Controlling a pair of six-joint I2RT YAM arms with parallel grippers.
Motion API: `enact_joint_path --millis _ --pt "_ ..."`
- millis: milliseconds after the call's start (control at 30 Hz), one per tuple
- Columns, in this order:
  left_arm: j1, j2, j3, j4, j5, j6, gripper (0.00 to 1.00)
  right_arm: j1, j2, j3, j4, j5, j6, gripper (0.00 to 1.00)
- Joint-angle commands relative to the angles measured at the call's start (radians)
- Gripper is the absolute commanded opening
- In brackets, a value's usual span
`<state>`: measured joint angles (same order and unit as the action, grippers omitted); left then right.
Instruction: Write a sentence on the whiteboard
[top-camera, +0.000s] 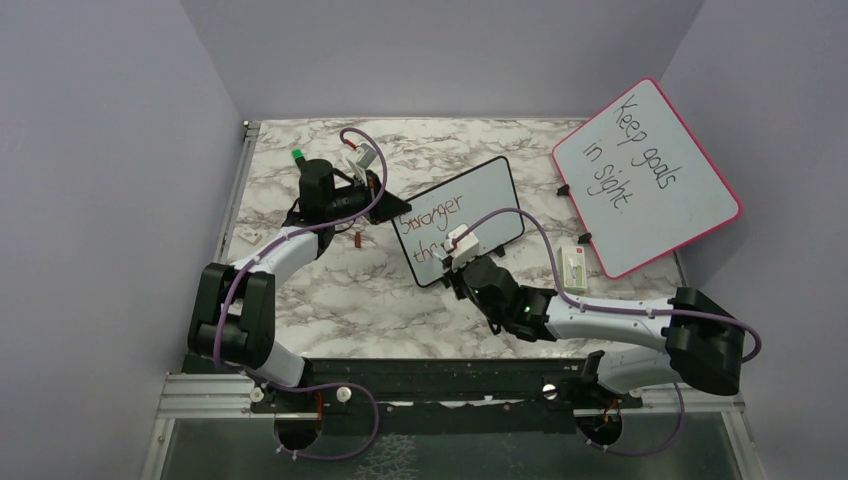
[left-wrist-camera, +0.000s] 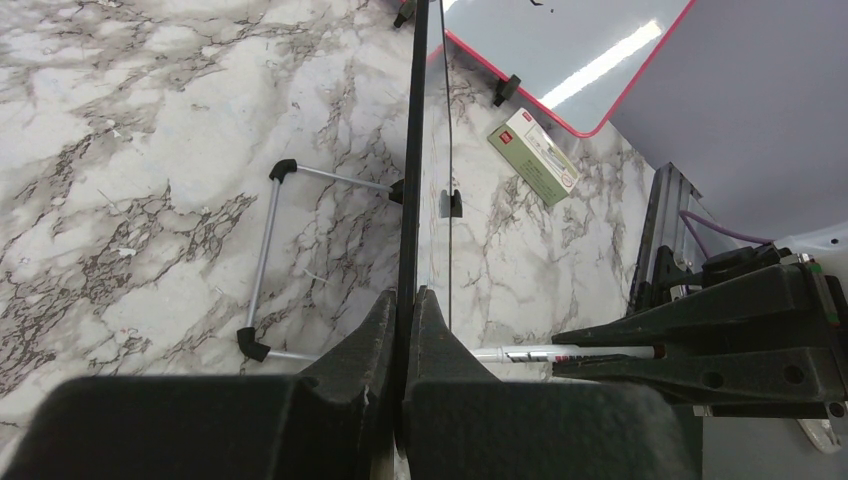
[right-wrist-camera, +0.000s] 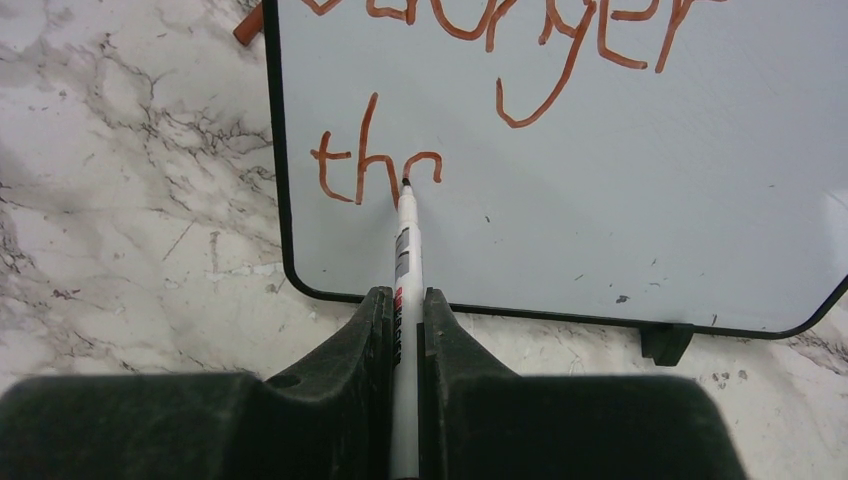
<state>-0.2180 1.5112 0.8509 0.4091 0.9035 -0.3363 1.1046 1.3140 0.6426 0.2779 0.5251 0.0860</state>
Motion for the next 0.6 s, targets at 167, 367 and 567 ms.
enact_joint_path --millis 167,367,567 --pt "-0.007 0.031 -0.013 -0.102 -0.091 0.037 0.0 -0.005 -0.022 -0.021 -0.077 0.015 0.014 0.01" --pt "-0.007 0.032 -0.012 -0.102 -0.09 0.038 0.0 -0.005 -0.025 -0.021 -0.079 0.05 0.003 0.01" --pt "-0.008 0.032 -0.01 -0.102 -0.09 0.037 0.0 -0.012 -0.024 -0.022 -0.046 0.076 0.0 0.01"
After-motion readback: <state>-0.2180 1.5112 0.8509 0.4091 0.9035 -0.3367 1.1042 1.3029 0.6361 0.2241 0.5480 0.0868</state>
